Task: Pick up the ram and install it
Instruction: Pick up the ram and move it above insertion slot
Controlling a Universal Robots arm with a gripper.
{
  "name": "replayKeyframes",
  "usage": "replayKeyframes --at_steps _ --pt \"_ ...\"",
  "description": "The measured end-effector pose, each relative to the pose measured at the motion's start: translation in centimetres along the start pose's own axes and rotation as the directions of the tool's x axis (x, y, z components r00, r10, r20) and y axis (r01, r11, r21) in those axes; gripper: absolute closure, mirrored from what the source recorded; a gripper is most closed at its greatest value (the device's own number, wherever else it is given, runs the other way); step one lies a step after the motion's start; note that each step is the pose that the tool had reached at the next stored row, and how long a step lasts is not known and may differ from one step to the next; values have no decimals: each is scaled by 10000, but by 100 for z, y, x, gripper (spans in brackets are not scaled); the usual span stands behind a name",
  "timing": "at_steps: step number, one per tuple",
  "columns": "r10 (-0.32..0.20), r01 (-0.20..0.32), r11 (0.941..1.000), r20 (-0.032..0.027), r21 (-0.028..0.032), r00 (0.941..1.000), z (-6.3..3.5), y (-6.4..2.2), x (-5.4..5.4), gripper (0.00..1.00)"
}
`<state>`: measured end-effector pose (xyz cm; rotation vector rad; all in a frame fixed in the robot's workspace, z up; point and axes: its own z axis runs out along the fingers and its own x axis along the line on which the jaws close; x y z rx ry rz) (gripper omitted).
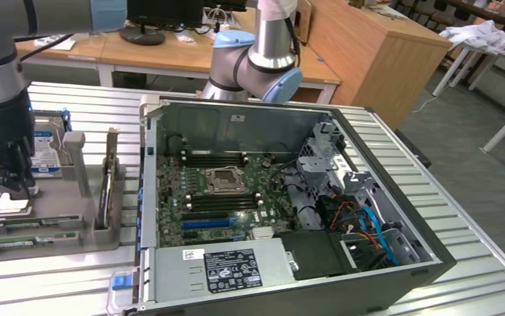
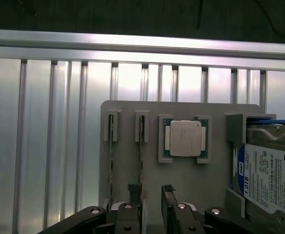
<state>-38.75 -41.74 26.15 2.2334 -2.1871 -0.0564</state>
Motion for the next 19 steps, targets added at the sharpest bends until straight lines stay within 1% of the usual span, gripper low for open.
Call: replayKeyframes --at_steps 16,19 --pt "42 -42 10000 2 1 10000 159 -6 2 69" --pt "47 -47 10000 1 0 10000 172 -6 3 69"
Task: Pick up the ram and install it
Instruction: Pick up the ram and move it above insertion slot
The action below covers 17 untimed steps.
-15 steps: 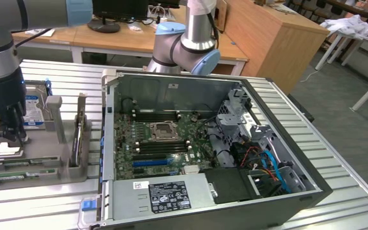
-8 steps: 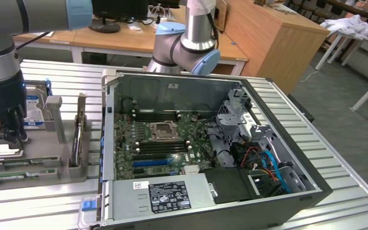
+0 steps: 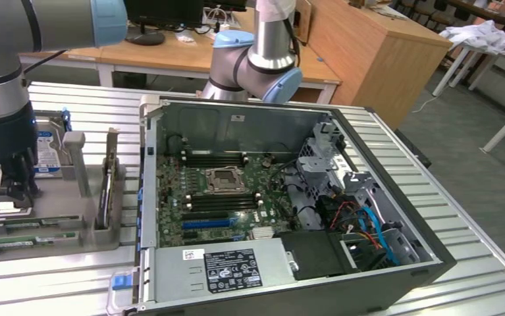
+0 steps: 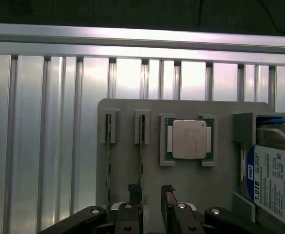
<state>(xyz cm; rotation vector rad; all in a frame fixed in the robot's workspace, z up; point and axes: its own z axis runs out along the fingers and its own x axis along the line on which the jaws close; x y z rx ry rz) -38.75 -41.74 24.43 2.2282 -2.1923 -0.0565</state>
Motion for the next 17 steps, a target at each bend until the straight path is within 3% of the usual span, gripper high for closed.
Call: replayKeyframes --at_steps 6,17 --pt "0 0 10000 2 3 10000 2 -1 16 69" --pt "0 0 10000 1 2 10000 -1 2 172 69"
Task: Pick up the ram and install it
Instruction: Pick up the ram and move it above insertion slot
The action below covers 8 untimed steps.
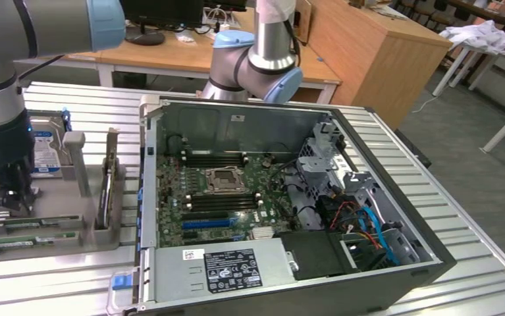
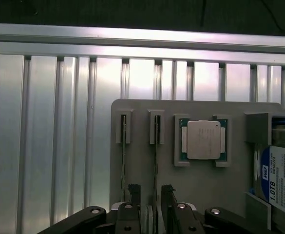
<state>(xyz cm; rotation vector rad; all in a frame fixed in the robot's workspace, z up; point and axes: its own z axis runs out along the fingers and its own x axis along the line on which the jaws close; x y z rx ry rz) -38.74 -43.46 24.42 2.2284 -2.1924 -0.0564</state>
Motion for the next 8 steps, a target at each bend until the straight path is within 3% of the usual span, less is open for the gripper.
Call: replayKeyframes --at_steps 8 --pt "1 -1 10000 0 -1 10000 -2 2 93 69"
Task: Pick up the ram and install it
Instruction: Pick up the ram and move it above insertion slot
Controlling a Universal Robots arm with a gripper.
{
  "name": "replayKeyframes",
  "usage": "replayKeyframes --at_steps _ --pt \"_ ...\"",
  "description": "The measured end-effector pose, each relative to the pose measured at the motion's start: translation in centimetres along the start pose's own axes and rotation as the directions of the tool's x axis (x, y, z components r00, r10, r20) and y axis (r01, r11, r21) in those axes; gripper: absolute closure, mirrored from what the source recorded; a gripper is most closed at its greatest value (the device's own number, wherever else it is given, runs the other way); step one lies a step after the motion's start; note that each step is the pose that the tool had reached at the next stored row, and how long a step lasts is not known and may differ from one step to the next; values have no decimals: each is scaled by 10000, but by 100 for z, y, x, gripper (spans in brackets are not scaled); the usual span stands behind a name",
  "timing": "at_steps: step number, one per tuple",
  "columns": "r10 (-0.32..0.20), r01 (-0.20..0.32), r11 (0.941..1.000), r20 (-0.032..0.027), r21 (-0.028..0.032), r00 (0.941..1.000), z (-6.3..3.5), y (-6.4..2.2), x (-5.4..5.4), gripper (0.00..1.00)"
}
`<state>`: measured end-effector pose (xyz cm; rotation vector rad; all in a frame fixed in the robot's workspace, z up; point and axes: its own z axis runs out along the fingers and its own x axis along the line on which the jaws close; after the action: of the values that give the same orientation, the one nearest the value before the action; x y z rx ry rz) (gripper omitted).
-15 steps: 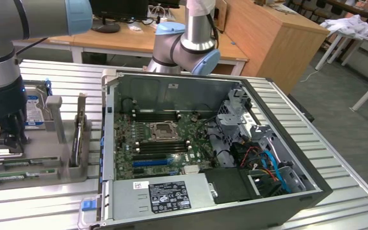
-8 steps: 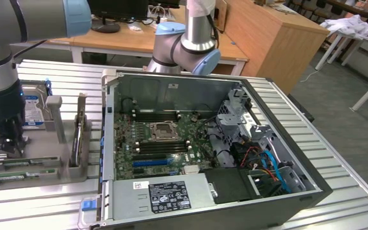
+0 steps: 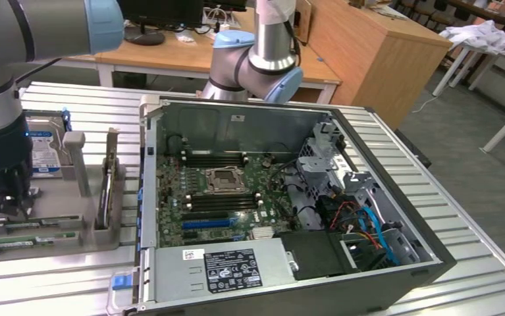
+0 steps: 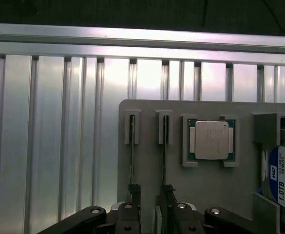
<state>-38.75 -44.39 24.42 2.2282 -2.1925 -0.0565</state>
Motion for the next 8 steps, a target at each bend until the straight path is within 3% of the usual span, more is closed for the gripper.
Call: replayKeyframes --at_steps 8 --pt "-1 1 10000 -1 -1 10000 -2 1 79 69"
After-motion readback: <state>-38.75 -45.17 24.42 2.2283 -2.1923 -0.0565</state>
